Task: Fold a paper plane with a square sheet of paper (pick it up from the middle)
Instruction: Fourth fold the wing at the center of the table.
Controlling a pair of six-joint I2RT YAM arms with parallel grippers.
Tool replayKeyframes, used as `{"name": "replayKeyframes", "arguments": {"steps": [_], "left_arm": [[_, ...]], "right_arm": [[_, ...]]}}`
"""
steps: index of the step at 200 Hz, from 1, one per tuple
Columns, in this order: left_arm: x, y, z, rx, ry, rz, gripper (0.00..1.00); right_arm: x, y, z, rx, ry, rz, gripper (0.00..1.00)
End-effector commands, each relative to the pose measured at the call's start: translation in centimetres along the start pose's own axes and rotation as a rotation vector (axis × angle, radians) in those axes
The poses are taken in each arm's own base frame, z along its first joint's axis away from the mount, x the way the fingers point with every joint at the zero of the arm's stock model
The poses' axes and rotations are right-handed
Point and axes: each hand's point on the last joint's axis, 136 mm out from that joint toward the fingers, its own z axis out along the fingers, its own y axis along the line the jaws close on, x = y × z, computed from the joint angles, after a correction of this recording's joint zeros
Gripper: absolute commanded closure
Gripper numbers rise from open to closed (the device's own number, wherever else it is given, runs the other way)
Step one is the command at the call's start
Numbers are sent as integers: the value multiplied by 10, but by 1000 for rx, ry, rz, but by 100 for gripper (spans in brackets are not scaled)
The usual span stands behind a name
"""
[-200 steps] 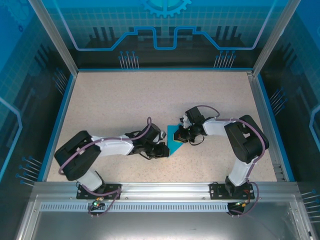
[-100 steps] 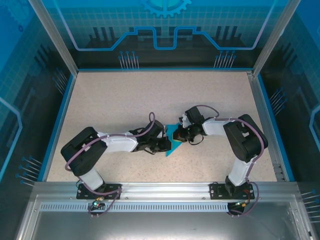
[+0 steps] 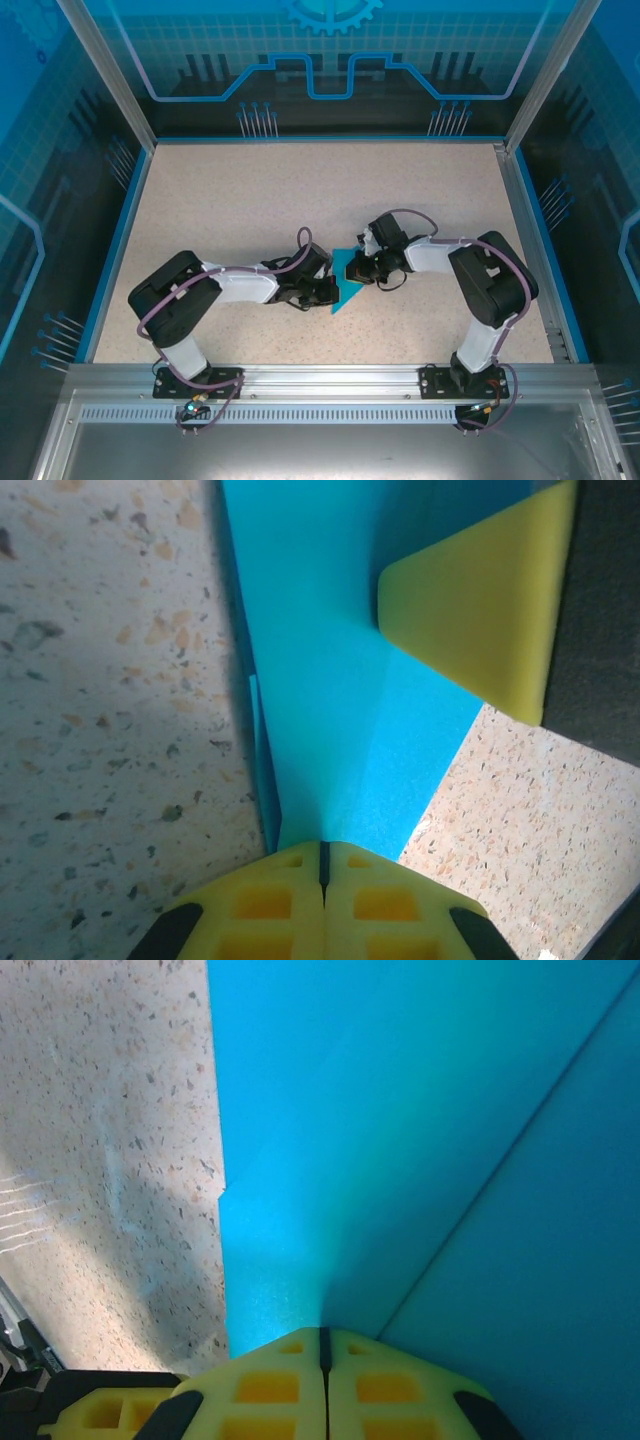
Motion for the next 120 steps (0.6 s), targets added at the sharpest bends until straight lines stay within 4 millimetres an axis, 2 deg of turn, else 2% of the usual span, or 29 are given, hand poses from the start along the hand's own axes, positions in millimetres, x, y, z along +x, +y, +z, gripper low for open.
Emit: {"name": "replayKeyframes", "arguments": {"steps": [1,36,65,103,120], "left_arm": [[11,19,3,-69,46,-18,98],[8,14,0,-53,35,-9,99],[3,4,-4,-28,24,9,99],[-19,-28,-18,63,-53,54,93],[-28,-36,-17,78,-72,70,91]], "right_arm": [[11,4,-3,22,7,-49,94],[23,-4,8,20,47,-35,94],[25,-8,16,19,71,-16,94],[27,-17,13,67,69,-10,94],[27,-19,13,79,70,-10,94]]}}
